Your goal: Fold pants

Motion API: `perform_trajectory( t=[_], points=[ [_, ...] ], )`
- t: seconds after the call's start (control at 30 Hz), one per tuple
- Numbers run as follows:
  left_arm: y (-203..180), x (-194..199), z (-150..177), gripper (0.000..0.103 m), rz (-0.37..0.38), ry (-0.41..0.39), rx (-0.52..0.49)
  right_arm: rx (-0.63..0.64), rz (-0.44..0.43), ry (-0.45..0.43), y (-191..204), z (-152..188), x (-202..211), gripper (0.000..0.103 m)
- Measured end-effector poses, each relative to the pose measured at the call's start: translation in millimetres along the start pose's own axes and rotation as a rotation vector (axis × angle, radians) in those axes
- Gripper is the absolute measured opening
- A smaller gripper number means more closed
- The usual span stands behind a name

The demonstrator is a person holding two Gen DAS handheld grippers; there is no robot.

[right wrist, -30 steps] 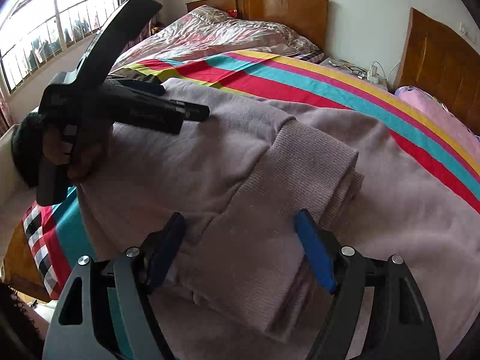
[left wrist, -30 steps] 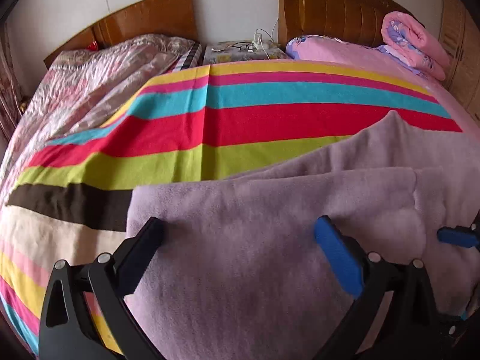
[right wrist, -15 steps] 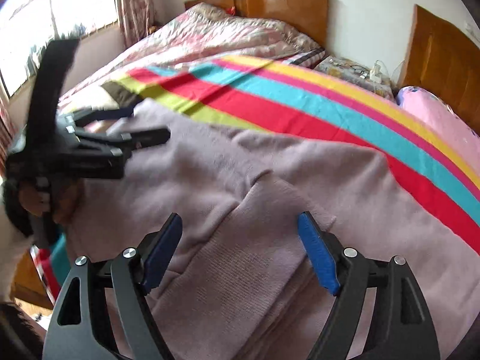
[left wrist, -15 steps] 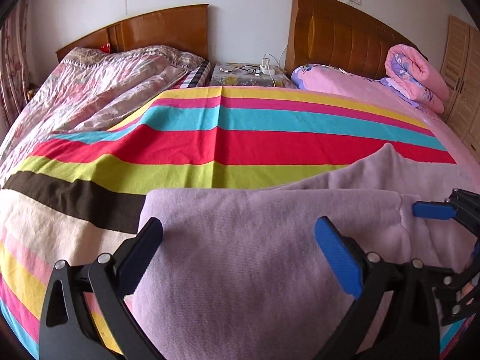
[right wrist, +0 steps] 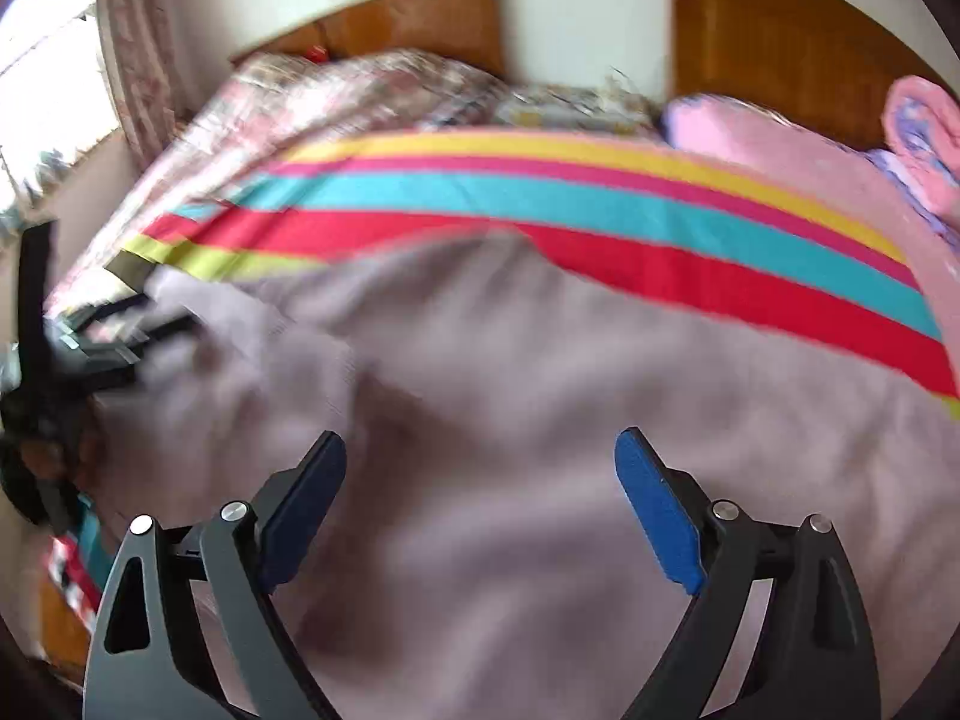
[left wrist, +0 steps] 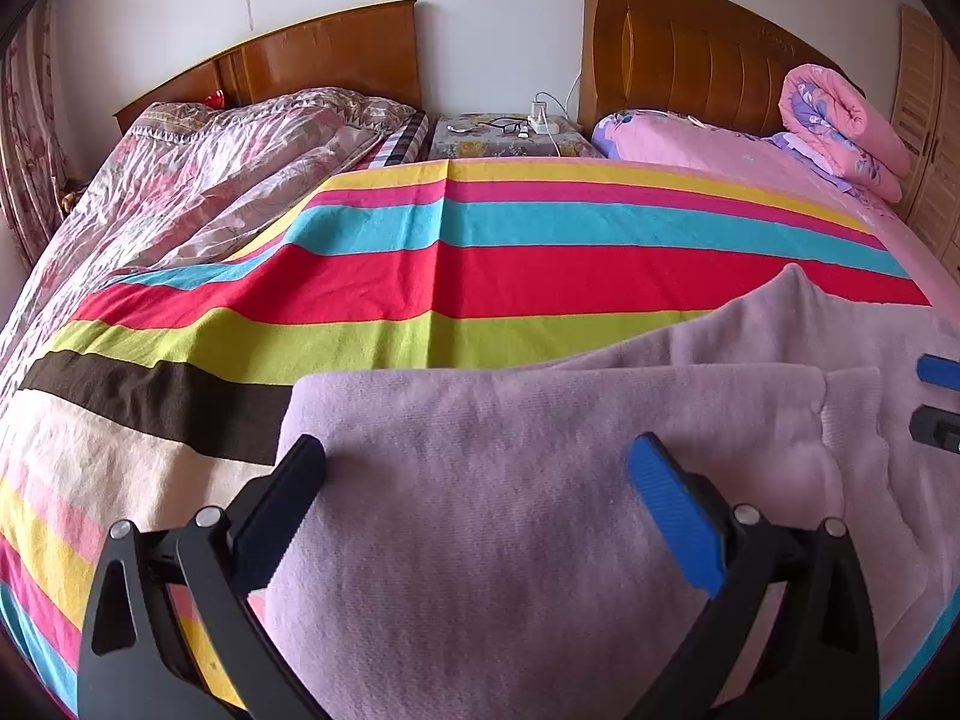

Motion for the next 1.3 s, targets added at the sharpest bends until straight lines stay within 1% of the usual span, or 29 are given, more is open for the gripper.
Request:
perform_trajectory(
  t=[0.03,0.1,0.2,0.23,0.3,0.33,0.37,0.4,0.43,0.47,0.53,0.6,0.63,0.67,0.73,0.77,0.8,0.87,1.0,1.03,1.07,1.1,1.17,1.2,1.27,1.3],
  points=[
    [-0.2,0.1,0.1,0.102,-0.002,0.000,-0.001,-0.014,0.014,0.020,-10.2,8.5,-1.1,0.088],
    [-0.6,0.1,0.4,0.102,-0.003,0.001,-0.003,0.002,0.002,-0.020,-14.1,16.7,13.0,0.088],
    [-0.2,1.7,-0.2,0.102,-0.014,-0.006,-0.003,-0.008,0.049,-0.072,-15.7,24.3,38.4,0.088],
    [0.6,4.0,-0.6,0.102,-0.022,-0.016,0.002,-0.015,0.039,-0.092,-14.4,27.8,47.8,0.088],
    [4.6,16.7,-1.7,0.102,-0.085,-0.052,0.020,-0.012,0.025,-0.122,-8.6,35.4,63.1,0.088],
    [5.4,32.4,-1.5,0.102,-0.114,-0.082,0.038,-0.001,0.021,-0.135,-5.6,39.1,69.6,0.088],
    [2.9,48.7,-1.0,0.102,-0.094,-0.110,0.057,0.012,0.018,-0.144,-1.6,44.3,74.0,0.088],
    [-4.5,71.1,1.5,0.102,-0.029,-0.144,0.074,0.023,0.016,-0.149,1.2,51.0,78.5,0.088],
    [-10.9,88.4,5.0,0.102,0.009,-0.171,0.075,0.026,0.017,-0.151,5.8,56.9,80.3,0.088],
    [-19.3,105.8,10.6,0.102,0.033,-0.202,0.066,0.021,0.013,-0.142,6.8,63.9,79.1,0.088],
    [-34.5,122.4,23.6,0.102,0.039,-0.228,0.021,0.015,0.008,-0.118,9.9,77.0,75.1,0.088],
    [-49.3,120.5,39.1,0.102,0.054,-0.193,-0.027,0.014,0.028,-0.080,7.7,91.3,67.1,0.088],
    [-54.9,112.9,49.1,0.102,0.065,-0.155,-0.045,0.020,0.041,-0.060,6.8,98.1,63.1,0.088],
    [-57.6,104.7,57.1,0.102,0.061,-0.117,-0.056,0.037,0.041,-0.081,6.7,103.1,63.7,0.089],
    [-62.9,83.1,76.2,0.102,0.043,-0.023,-0.081,0.030,0.026,-0.090,4.7,109.4,66.6,0.089],
    [-64.7,74.3,84.3,0.102,0.032,0.007,-0.101,0.027,0.014,-0.093,3.3,112.5,69.2,0.089],
    [-64.3,74.3,86.8,0.102,0.038,-0.001,-0.093,0.031,0.010,-0.093,2.6,115.1,70.8,0.089],
    [-64.4,72.7,85.8,0.102,0.047,0.020,-0.094,0.039,0.001,-0.096,1.3,119.4,73.8,0.089],
    [-65.3,71.5,87.4,0.102,0.038,0.020,-0.098,0.034,-0.005,-0.087,0.1,123.8,80.0,0.089],
    [-64.8,73.0,86.8,0.102,0.025,0.032,-0.096,0.041,-0.002,-0.077,0.1,123.9,82.8,0.089],
    [-63.7,78.3,84.0,0.101,-0.008,0.040,-0.089,0.057,0.016,-0.078,-0.3,122.4,89.1,0.089],
    [-64.0,85.7,77.1,0.099,-0.011,0.023,-0.087,0.066,0.033,-0.098,-2.7,120.8,95.0,0.089],
    [-80.4,114.6,60.1,0.100,0.067,-0.054,-0.111,0.052,0.050,-0.157,-12.5,113.3,108.7,0.089],
    [-95.9,127.8,48.7,0.101,0.098,-0.098,-0.152,0.027,0.048,-0.185,-22.0,106.2,113.7,0.089],
    [-127.3,136.9,32.4,0.101,0.118,-0.151,-0.238,0.002,0.072,-0.190,-38.0,95.1,113.4,0.089],
    [-141.5,135.5,27.3,0.101,0.128,-0.160,-0.266,0.001,0.082,-0.173,-46.4,88.9,107.5,0.089]
  ],
)
Point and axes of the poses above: each gripper's, at about its wrist camera, not at the fingertips, and x roughly against the way its jaws point, y to its left, z to its underside, the point moved 6 cm from there along -x, roughly the way its jaws point, and after that the axes turned 11 degrees about -z, right-handed, at the moved point
